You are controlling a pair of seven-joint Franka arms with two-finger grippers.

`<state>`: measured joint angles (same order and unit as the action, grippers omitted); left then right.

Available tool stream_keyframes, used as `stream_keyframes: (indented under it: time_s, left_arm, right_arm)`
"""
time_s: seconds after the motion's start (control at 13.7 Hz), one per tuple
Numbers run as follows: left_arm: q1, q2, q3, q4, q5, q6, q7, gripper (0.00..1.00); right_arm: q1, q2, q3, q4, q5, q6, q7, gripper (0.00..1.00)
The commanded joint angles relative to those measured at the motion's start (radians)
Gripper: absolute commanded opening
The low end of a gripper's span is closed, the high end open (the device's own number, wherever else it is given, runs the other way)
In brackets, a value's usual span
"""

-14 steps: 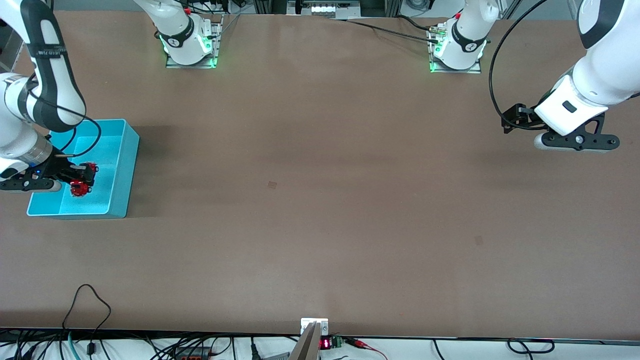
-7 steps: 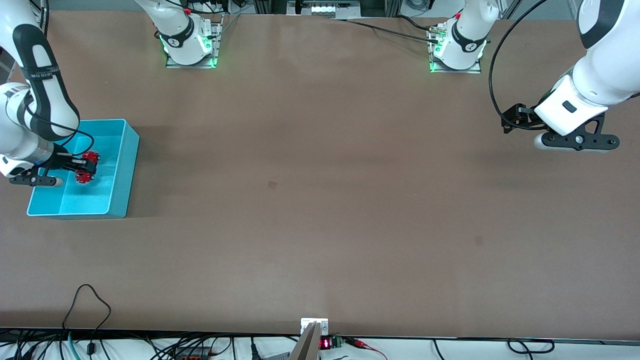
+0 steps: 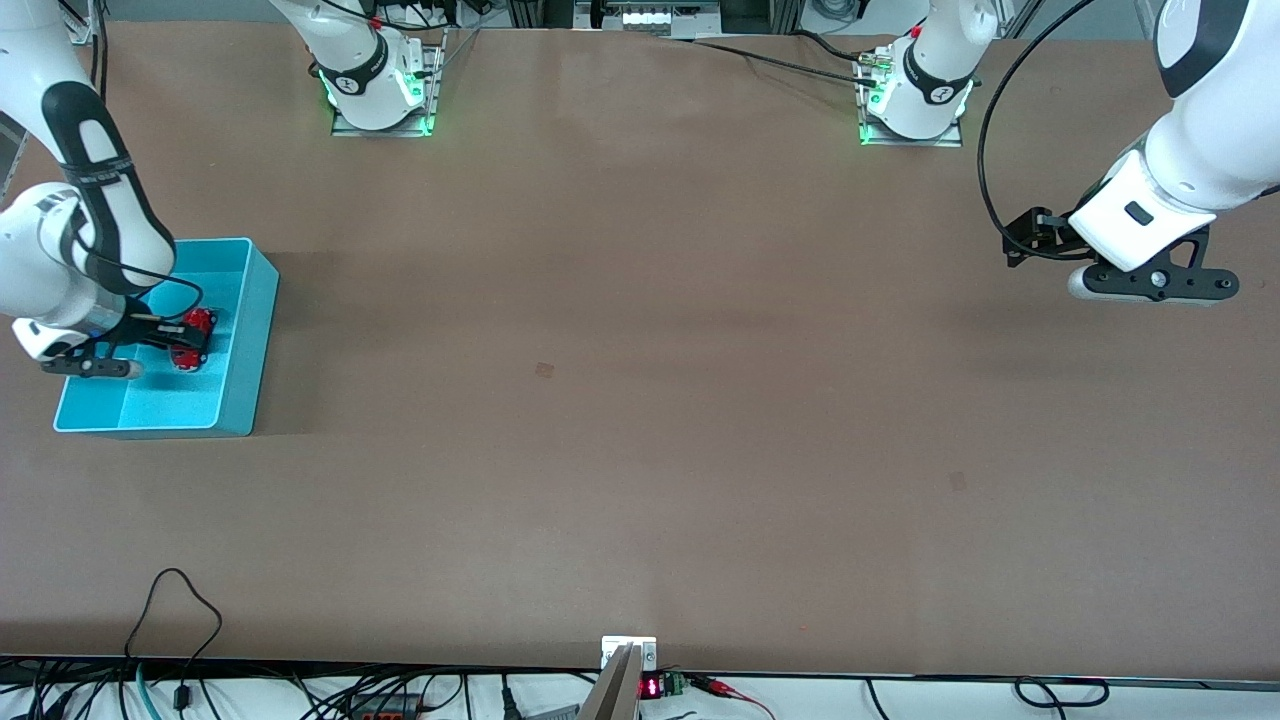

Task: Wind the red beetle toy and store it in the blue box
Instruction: 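Lower the red car into the blue box and open the right gripper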

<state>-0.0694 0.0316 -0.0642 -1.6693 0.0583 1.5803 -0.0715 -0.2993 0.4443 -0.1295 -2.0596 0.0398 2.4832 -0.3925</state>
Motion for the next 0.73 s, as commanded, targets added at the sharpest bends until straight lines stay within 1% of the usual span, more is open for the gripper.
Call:
stream_keyframes:
  time_s: [0.0,0.15,0.22,0.29,0.44,0.66]
  left_arm:
    - [-0.010,-0.015,0.011,-0.003,-0.014,-0.011,-0.007,1.00]
    - [-0.009,-0.015,0.011,-0.004,-0.014,-0.009,-0.007,1.00]
    - [-0.009,-0.015,0.011,-0.004,-0.014,-0.011,-0.007,1.00]
    - [-0.009,-0.015,0.011,-0.004,-0.014,-0.010,-0.007,1.00]
    - [-0.009,-0.015,0.011,-0.003,-0.014,-0.009,-0.007,1.00]
    - [-0.009,-0.015,0.011,-0.004,-0.017,-0.009,-0.007,1.00]
  right_arm:
    - [0.019,-0.154,0.025,0.024,0.032,-0.140,-0.016,1.00]
    - [0.077,-0.226,0.036,0.094,0.037,-0.251,0.001,1.00]
    - [0.113,-0.246,0.037,0.130,0.037,-0.285,0.021,1.00]
    - [0.153,-0.257,0.039,0.160,0.040,-0.305,0.032,1.00]
    - [0.259,-0.266,0.036,0.235,0.060,-0.363,0.123,1.00]
    - [0.290,-0.268,0.037,0.366,0.058,-0.567,0.262,1.00]
